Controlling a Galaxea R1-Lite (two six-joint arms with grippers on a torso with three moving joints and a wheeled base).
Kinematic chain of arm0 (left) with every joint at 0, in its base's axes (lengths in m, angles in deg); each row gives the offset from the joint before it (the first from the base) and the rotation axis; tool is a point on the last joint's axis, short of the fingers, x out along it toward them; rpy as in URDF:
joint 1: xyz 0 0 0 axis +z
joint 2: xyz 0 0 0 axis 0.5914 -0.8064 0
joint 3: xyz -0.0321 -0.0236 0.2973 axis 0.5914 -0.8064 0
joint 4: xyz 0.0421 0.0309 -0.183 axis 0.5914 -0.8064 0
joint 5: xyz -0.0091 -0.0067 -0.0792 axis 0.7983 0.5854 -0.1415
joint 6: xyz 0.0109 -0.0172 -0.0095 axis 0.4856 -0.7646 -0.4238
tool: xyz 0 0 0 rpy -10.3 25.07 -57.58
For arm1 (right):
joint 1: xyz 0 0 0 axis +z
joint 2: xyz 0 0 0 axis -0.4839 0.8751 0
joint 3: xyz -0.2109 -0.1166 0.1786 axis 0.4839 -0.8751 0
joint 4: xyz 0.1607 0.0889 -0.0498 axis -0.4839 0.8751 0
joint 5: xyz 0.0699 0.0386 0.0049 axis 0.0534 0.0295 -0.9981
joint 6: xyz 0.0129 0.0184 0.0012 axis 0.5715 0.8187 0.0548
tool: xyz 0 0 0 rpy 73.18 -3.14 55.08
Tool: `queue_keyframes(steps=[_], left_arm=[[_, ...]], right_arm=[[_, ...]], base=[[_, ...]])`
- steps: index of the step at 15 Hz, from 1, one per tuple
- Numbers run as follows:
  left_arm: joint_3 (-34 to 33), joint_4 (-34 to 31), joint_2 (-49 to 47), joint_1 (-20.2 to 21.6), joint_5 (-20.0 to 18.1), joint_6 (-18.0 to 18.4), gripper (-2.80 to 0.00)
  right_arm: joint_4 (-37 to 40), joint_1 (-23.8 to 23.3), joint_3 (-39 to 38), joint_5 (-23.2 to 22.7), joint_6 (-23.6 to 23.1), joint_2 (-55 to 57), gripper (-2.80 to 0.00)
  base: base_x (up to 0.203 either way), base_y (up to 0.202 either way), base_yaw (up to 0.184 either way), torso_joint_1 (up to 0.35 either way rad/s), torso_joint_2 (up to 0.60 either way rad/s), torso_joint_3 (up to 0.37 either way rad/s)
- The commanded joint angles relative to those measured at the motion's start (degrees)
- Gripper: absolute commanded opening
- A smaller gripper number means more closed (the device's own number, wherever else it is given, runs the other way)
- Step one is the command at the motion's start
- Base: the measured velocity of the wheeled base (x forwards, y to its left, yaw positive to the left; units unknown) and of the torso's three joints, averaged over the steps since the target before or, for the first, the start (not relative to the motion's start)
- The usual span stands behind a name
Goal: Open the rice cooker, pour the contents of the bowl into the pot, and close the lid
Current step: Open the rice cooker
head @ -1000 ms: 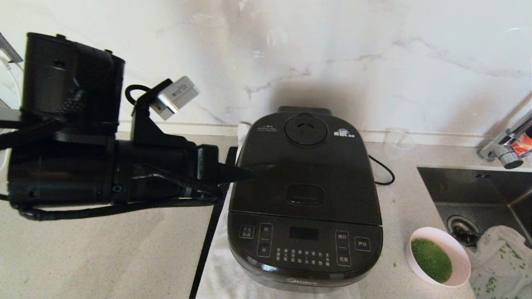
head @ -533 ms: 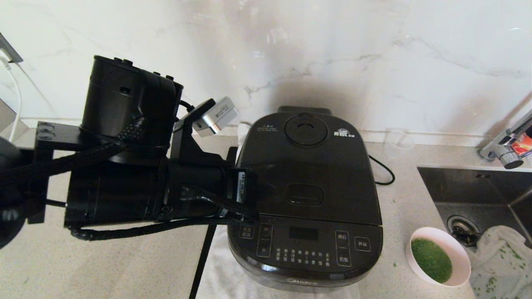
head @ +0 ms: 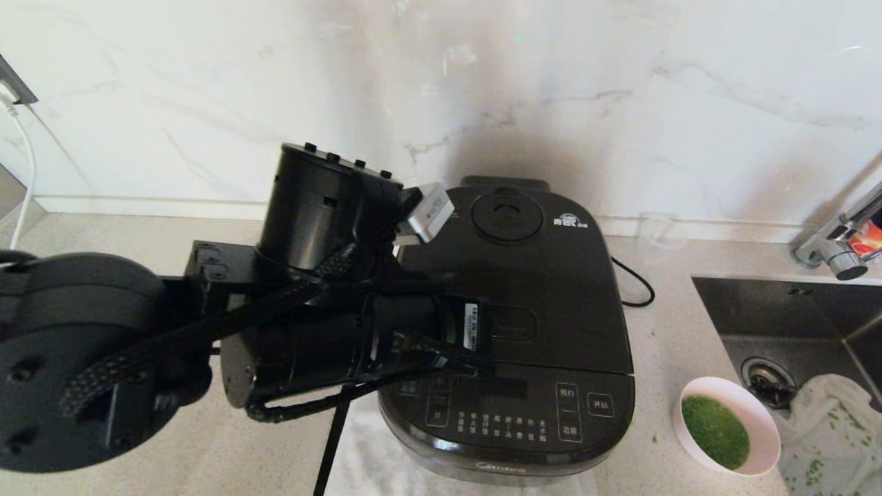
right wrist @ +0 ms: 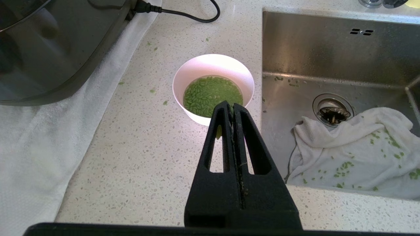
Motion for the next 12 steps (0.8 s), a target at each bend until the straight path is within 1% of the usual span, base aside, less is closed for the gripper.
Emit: queue_keyframes(steps=[1, 3, 6, 8, 10, 12], left_arm=[[0.7, 0.2, -2.3, -0.2, 0.6, -0.1, -2.80], [1.0, 0.4, -3.1, -0.1, 1.2, -0.1, -2.80], [1.2, 2.2, -4.4, -0.1, 1.4, 0.0, -2.80], [1.2, 3.5, -4.7, -0.1, 4.0, 0.1, -2.80], [2.3, 4.3, -3.8, 0.0, 4.3, 0.0, -2.80], [4.0, 3.7, -1.0, 0.0, 4.3, -0.2, -2.80]], right_arm=[[0.0, 0.0, 0.0, 0.0, 0.0, 0.0, -2.80], [0.0, 0.1, 0.0, 0.0, 0.1, 0.0, -2.80], [0.0, 0.1, 0.0, 0.0, 0.0, 0.0, -2.80], [0.0, 0.0, 0.0, 0.0, 0.1, 0.0, -2.80], [0.0, 0.0, 0.0, 0.0, 0.0, 0.0, -2.80], [0.0, 0.0, 0.0, 0.0, 0.0, 0.0, -2.80]], base=[[0.000, 0.000, 0.000, 0.000, 0.00, 0.000], [0.000, 0.000, 0.000, 0.000, 0.00, 0.000], [0.000, 0.000, 0.000, 0.000, 0.00, 0.000], [0.000, 0.000, 0.000, 0.000, 0.00, 0.000], [0.000, 0.000, 0.000, 0.000, 0.00, 0.000], [0.000, 0.000, 0.000, 0.000, 0.00, 0.000]])
